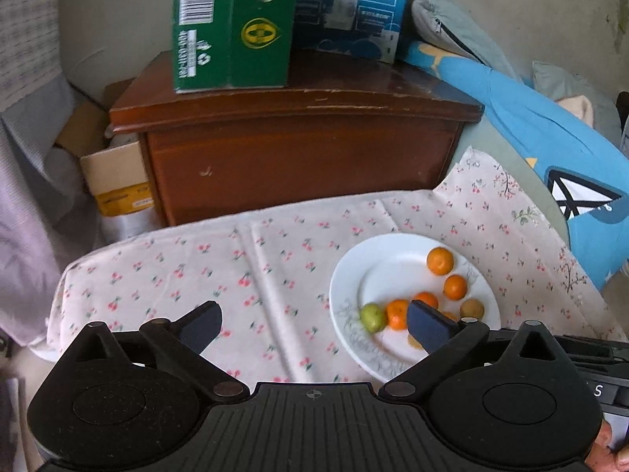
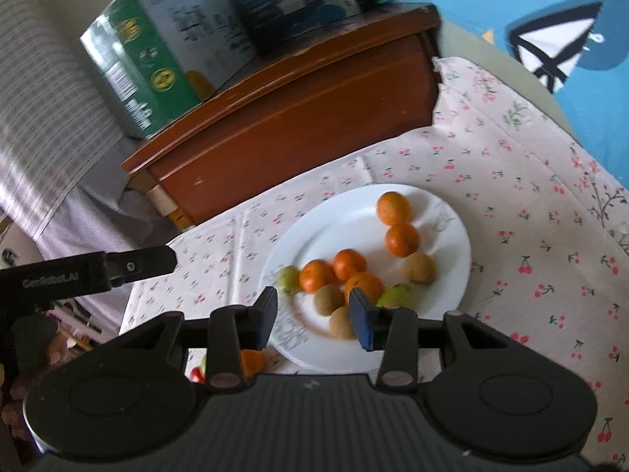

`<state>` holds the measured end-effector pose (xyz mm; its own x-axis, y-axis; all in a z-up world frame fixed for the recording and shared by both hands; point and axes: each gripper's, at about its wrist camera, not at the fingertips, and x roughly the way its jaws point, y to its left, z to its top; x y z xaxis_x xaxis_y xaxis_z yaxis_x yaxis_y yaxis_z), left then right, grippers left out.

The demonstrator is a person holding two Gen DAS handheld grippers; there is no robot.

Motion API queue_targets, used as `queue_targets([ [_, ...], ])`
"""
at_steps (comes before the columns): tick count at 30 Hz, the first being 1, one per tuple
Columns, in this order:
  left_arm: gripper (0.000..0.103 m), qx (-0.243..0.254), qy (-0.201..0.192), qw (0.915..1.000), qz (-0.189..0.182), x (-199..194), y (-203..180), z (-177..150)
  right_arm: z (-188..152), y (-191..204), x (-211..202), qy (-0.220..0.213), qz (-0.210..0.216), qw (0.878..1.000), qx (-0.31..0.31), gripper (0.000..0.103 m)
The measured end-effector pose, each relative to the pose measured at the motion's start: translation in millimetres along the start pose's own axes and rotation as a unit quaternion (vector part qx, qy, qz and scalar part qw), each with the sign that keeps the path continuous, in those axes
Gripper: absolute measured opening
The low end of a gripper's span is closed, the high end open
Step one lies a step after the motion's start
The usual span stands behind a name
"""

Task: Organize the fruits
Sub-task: 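Withdraw both grippers from the plate toward the remaining fruits, then grasp a large green fruit with right gripper while left gripper lowers to a red cherry tomato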

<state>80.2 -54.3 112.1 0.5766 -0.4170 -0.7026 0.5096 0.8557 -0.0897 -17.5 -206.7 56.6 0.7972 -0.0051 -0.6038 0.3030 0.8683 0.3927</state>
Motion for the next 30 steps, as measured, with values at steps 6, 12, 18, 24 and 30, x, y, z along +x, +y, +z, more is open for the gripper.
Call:
queue_targets([
  [6, 0.101, 0.003, 0.002, 0.9999, 0.011, -15.8, 9.4, -16.2, -17.8, 21.7, -6.4, 0.008, 0.023, 0.998, -0.05, 0.042],
  [12, 0.101, 0.007, 0.008, 0.9999, 0.004, -26.1, 18.9, -31.8, -43.2, 34.8, -3.6, 0.034, 0.032, 0.996, -0.076, 0.042],
  [18, 0.101, 0.015, 0.026, 0.9995, 0.014, -25.0, 28.5, -45.1, -59.9, 42.3, 6.1, 0.055, 0.034, 0.993, -0.102, 0.042],
  [24, 0.101, 0.024, 0.043, 0.9985, 0.023, -20.8, 36.3, -56.4, -69.6, 49.8, 19.5, 0.066, 0.021, 0.988, -0.14, 0.042],
  [30, 0.101, 0.056, 0.057, 0.9966, 0.02, -17.4, 30.9, -70.8, -72.9, 52.9, 31.8, 0.068, 0.006, 0.984, -0.162, 0.042],
])
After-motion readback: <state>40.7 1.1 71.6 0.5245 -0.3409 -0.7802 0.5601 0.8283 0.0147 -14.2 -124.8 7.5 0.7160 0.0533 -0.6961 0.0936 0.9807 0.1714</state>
